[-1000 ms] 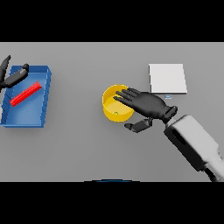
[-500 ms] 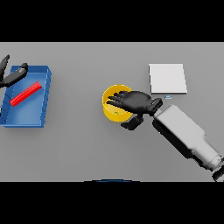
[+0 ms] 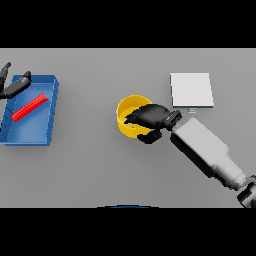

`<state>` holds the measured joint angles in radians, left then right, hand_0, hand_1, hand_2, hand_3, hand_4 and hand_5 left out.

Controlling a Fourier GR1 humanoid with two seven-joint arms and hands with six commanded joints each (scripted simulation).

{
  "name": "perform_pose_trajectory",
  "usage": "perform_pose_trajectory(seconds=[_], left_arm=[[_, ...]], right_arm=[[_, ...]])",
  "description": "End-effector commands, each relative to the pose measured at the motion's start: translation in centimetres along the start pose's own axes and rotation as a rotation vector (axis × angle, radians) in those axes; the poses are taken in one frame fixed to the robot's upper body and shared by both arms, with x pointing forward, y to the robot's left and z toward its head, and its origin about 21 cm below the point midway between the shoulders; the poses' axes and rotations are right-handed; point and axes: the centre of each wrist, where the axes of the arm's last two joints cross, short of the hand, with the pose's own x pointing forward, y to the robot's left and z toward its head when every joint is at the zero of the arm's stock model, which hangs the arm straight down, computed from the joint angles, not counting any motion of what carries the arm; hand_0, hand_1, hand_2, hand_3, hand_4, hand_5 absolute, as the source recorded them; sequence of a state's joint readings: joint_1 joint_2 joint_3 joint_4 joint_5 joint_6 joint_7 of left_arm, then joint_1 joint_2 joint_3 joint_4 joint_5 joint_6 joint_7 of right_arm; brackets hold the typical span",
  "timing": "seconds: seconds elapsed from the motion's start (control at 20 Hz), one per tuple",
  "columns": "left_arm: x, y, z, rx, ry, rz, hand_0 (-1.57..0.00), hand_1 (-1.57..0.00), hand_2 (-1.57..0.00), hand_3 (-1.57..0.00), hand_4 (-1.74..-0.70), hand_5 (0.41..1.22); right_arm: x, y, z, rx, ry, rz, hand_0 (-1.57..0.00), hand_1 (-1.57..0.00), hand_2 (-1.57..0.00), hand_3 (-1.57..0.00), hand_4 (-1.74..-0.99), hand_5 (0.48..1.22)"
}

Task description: Pick up the red beaker and tilt it to pour out 1 green nut into yellow bowl. Pick up the yellow bowl and place it on the metallic measuring scale.

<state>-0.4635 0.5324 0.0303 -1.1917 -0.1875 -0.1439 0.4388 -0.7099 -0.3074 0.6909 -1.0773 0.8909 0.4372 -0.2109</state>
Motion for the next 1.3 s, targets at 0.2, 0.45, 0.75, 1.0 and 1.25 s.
perform_pose_trajectory(seconds=[0.2, 0.45, 0.75, 1.0, 1.25], left_arm=[[-0.2, 0.1, 0.0, 0.0, -0.004, 0.001, 0.0, 0.0, 0.0, 0.0, -0.79, 0.707], [-0.3, 0.3, 0.1, -0.006, -0.014, -0.002, 0.0, 0.0, 0.0, 0.0, -0.78, 0.71], [-0.2, 0.2, 0.0, -0.001, -0.009, -0.008, 0.0, 0.0, 0.0, 0.0, -0.77, 0.706], [0.1, 0.4, 0.2, -0.006, -0.023, 0.001, 0.0, 0.0, 0.0, 0.0, -0.78, 0.702], [0.3, 0.7, 0.1, -0.009, -0.023, 0.016, 0.0, 0.0, 0.0, 0.0, -0.8, 0.704]], right_arm=[[0.0, 0.0, 0.1, 0.009, -0.044, -0.002, -1.11, -1.09, -1.07, -0.88, -1.578, 1.113], [0.0, -0.1, 0.8, 0.032, -0.023, -0.021, -1.42, -1.41, -1.32, -1.13, -1.688, 1.186], [0.2, -2.0, 2.0, 0.001, -0.03, -0.015, -1.53, -1.53, -1.44, -1.17, -1.727, 1.212], [-0.7, -4.5, 4.6, -0.027, 0.037, -0.012, -1.56, -1.56, -1.45, -1.2, -1.736, 1.218], [-0.7, -4.6, 6.4, -0.049, 0.075, -0.002, -1.57, -1.57, -1.51, -1.18, -1.739, 1.219]])
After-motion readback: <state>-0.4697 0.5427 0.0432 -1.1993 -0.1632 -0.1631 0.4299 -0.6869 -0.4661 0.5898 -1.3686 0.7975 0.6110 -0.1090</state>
